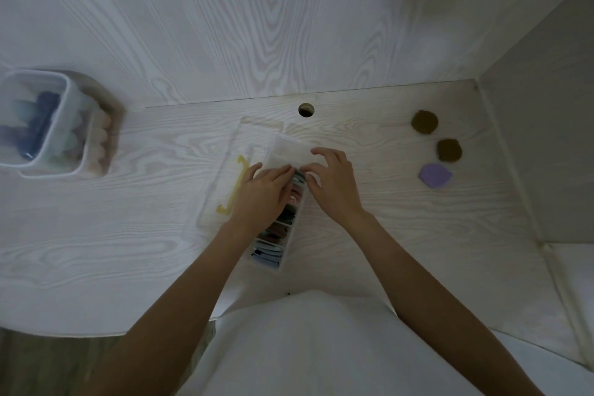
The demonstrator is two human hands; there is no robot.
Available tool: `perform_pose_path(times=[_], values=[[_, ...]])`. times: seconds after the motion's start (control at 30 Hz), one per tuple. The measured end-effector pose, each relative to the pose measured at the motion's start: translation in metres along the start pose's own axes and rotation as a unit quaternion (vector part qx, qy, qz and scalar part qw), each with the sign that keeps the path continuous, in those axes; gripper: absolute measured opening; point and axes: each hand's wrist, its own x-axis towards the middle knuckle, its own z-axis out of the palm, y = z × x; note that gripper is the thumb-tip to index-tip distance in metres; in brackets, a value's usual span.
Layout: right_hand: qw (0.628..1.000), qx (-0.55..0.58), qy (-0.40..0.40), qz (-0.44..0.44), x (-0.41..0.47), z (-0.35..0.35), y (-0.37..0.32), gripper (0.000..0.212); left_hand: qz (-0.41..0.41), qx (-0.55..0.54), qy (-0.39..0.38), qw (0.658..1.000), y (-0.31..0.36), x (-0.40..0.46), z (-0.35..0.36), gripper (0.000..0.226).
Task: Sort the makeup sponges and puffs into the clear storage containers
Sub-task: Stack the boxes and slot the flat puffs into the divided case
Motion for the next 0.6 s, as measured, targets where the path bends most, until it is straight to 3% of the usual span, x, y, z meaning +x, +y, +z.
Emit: perform_pose_path(times=[0.3, 0.5, 0.6], values=[[1.0, -0.013, -0.008, -0.019, 0.001, -0.002, 0.001, 0.019, -0.009, 0.0, 0.032, 0.999, 0.001, 0.002, -0.005, 0.032], [0.998, 0.002, 0.03, -0.052, -0.011, -0.033, 0.019, 0.017, 0.04, -0.047, 0.085, 0.994, 0.026, 0.016, -0.015, 0.034], [0.998, -0.002, 0.067, -0.02, -0.032, -0.059, 0.049, 0.017, 0.086, -0.104, 0.117, 0.984, 0.055, 0.035, -0.019, 0.029]])
